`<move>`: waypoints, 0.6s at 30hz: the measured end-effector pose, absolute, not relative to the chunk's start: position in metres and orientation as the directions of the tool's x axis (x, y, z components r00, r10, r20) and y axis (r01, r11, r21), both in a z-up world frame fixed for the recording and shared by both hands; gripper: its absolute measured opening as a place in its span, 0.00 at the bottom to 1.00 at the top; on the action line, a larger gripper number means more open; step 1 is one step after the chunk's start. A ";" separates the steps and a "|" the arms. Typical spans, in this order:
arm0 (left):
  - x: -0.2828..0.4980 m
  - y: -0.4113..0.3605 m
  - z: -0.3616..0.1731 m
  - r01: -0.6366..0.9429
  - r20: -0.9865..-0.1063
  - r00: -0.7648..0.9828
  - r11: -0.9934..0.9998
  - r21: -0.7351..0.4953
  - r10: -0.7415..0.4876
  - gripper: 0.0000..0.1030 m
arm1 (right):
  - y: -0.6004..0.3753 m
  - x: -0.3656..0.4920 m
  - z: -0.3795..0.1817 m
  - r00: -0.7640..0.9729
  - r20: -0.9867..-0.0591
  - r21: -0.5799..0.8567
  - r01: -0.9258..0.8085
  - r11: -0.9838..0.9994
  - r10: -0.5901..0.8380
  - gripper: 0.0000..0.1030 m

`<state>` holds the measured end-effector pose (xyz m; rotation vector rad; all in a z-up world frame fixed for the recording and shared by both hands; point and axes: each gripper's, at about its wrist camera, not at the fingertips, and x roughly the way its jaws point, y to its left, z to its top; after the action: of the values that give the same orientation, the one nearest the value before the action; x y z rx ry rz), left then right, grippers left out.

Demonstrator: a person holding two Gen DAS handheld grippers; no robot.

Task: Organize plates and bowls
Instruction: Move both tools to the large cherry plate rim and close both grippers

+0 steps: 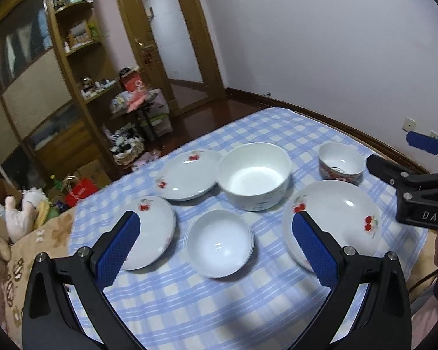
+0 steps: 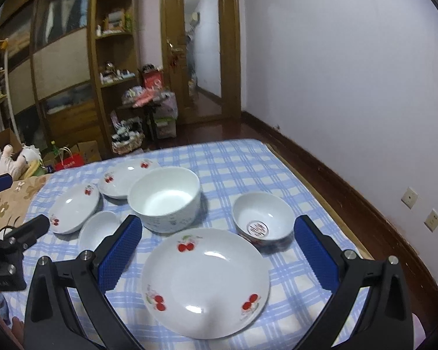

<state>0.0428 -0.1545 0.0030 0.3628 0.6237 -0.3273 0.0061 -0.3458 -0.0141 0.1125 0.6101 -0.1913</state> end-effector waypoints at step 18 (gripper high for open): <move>0.071 -0.212 -0.093 0.482 -0.738 0.649 0.851 0.211 -0.185 0.99 | -0.407 0.053 -0.092 0.605 -0.793 0.122 0.270 0.955 -0.069 1.00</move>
<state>0.0706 -0.2118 -0.0930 0.4123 0.7779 -0.3911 0.0527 -0.4067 -0.0920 0.2402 0.9018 -0.1986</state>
